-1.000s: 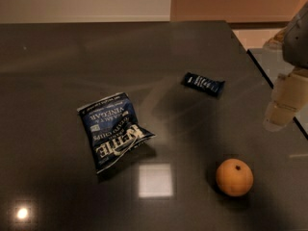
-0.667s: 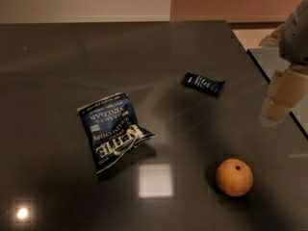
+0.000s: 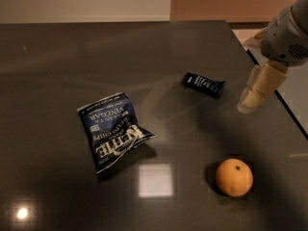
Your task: Move rxbar blueberry near blue chip bag
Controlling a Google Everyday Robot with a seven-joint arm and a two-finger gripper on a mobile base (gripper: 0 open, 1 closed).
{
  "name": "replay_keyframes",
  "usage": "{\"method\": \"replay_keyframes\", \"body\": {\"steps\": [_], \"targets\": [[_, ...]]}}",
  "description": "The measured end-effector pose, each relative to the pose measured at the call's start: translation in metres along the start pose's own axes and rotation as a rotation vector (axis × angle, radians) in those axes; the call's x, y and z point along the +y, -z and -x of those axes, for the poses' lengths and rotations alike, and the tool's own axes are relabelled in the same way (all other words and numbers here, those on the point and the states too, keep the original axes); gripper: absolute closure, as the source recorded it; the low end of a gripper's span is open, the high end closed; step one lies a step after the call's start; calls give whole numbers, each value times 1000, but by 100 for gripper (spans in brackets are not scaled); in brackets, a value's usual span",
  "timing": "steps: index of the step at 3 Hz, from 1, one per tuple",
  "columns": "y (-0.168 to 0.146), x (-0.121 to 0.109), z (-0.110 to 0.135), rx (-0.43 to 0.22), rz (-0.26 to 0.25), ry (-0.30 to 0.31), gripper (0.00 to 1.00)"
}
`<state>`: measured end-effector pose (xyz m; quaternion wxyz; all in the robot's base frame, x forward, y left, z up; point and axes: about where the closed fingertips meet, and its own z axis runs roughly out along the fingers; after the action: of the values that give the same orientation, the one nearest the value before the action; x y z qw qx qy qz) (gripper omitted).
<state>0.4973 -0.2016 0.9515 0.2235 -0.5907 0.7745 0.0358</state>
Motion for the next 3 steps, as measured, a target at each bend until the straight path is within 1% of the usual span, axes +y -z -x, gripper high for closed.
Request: {"method": "replay_keyframes", "body": {"steps": [2,3], "targets": [[-59,-40,4,-126,8,-59,0],[-88,-55,4,-155,34,-92,0]]}}
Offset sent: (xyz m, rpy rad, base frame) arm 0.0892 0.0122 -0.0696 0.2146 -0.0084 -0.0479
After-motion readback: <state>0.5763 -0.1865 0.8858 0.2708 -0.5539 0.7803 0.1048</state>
